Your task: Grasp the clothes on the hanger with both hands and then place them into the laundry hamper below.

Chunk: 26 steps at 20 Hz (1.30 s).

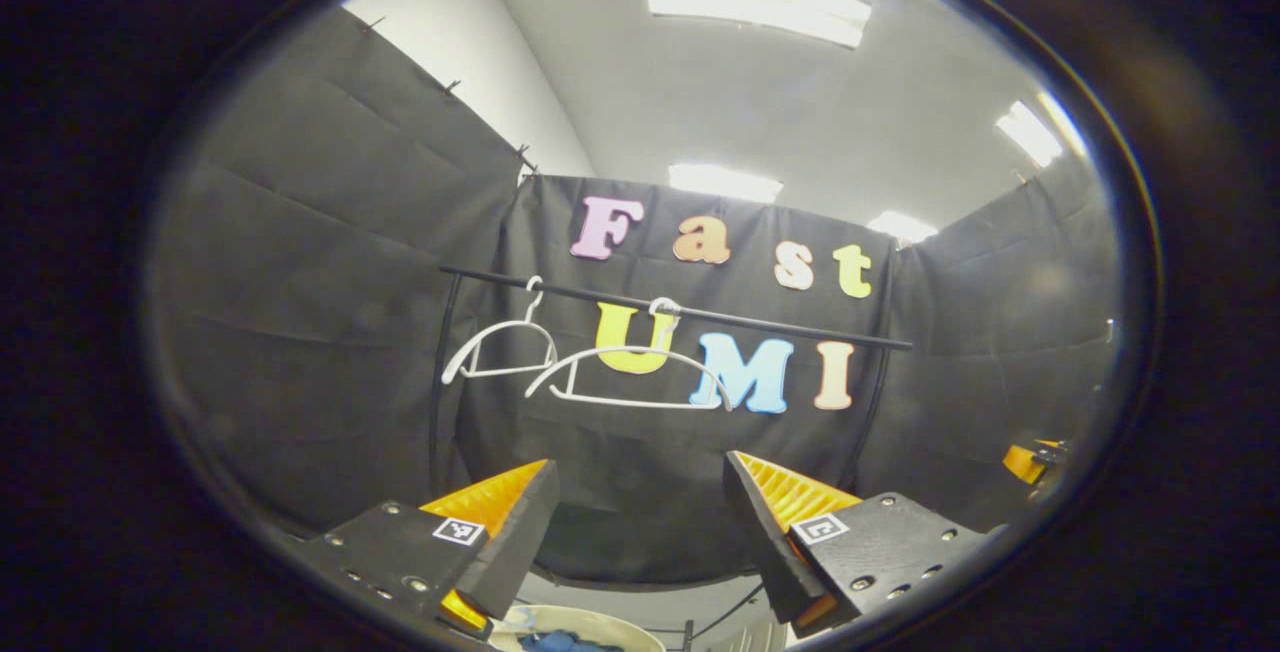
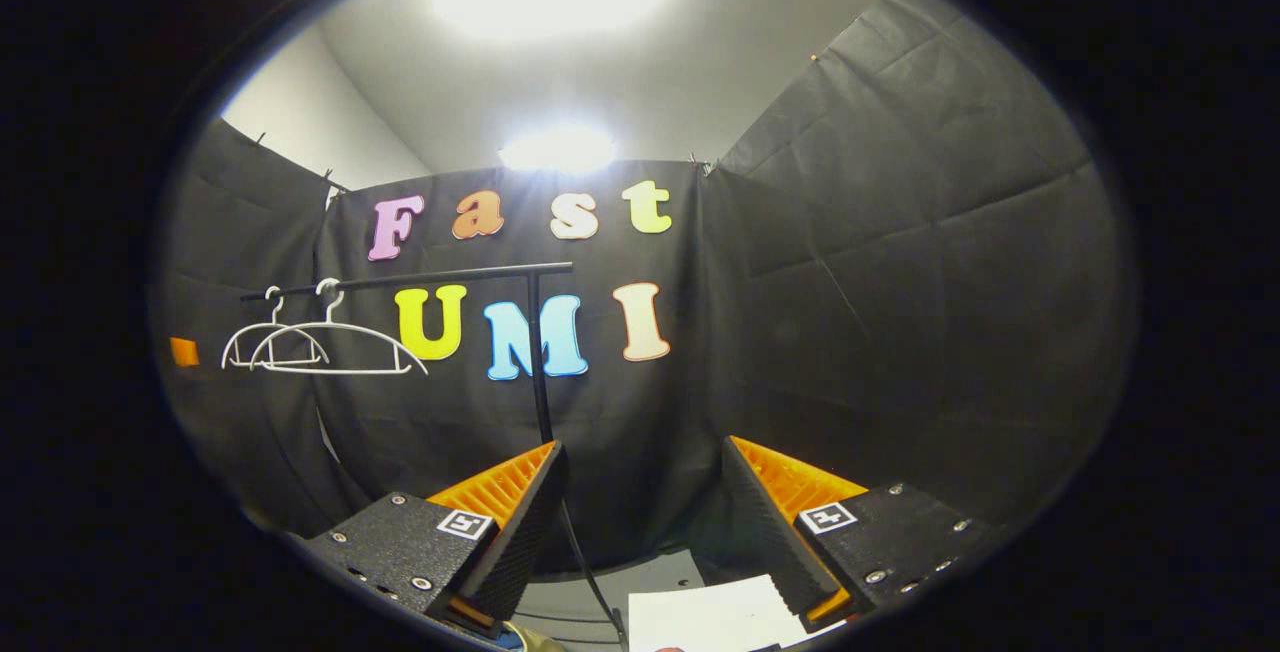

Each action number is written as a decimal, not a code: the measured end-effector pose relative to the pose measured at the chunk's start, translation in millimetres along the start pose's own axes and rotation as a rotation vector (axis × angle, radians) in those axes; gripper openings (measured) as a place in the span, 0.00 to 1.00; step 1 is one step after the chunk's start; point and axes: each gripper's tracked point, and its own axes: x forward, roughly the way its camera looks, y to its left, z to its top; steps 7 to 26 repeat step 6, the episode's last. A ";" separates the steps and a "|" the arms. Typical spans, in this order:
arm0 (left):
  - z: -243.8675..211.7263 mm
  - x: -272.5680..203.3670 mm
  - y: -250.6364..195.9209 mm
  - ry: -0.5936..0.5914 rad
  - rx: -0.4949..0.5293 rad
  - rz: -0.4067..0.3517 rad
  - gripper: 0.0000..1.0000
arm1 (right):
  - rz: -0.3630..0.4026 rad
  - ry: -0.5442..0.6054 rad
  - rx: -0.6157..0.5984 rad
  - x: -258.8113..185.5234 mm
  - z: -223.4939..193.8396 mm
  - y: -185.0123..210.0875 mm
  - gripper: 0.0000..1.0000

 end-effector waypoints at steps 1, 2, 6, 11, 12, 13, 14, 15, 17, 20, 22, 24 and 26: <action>-1.2 0.3 5.9 0.005 -0.001 0.001 0.95 | 0.008 0.006 0.004 -2.2 0.0 7.6 0.92; -4.2 1.0 12.7 0.009 -0.003 0.004 0.94 | 0.018 0.005 0.003 -3.3 1.3 15.2 0.95; -16.8 12.3 36.0 0.029 -0.015 0.014 0.94 | 0.003 0.002 -0.008 -3.9 1.6 27.1 0.95; -16.8 12.3 36.0 0.029 -0.015 0.014 0.94 | 0.003 0.002 -0.008 -3.9 1.6 27.1 0.95; -16.8 12.3 36.0 0.029 -0.015 0.014 0.94 | 0.003 0.002 -0.008 -3.9 1.6 27.1 0.95; -16.8 12.3 36.0 0.029 -0.015 0.014 0.94 | 0.003 0.002 -0.008 -3.9 1.6 27.1 0.95; -16.8 12.3 36.0 0.029 -0.015 0.014 0.94 | 0.003 0.002 -0.008 -3.9 1.6 27.1 0.95; -16.8 12.3 36.0 0.029 -0.015 0.014 0.94 | 0.003 0.002 -0.008 -3.9 1.6 27.1 0.95; -16.8 12.3 36.0 0.029 -0.015 0.014 0.94 | 0.003 0.002 -0.008 -3.9 1.6 27.1 0.95; -16.8 12.3 36.0 0.029 -0.015 0.014 0.94 | 0.003 0.002 -0.008 -3.9 1.6 27.1 0.95; -16.8 12.3 36.0 0.029 -0.015 0.014 0.94 | 0.003 0.002 -0.008 -3.9 1.6 27.1 0.95; -16.8 12.3 36.0 0.029 -0.015 0.014 0.94 | 0.003 0.002 -0.008 -3.9 1.6 27.1 0.95; -16.8 12.3 36.0 0.029 -0.015 0.014 0.94 | 0.003 0.002 -0.008 -3.9 1.6 27.1 0.95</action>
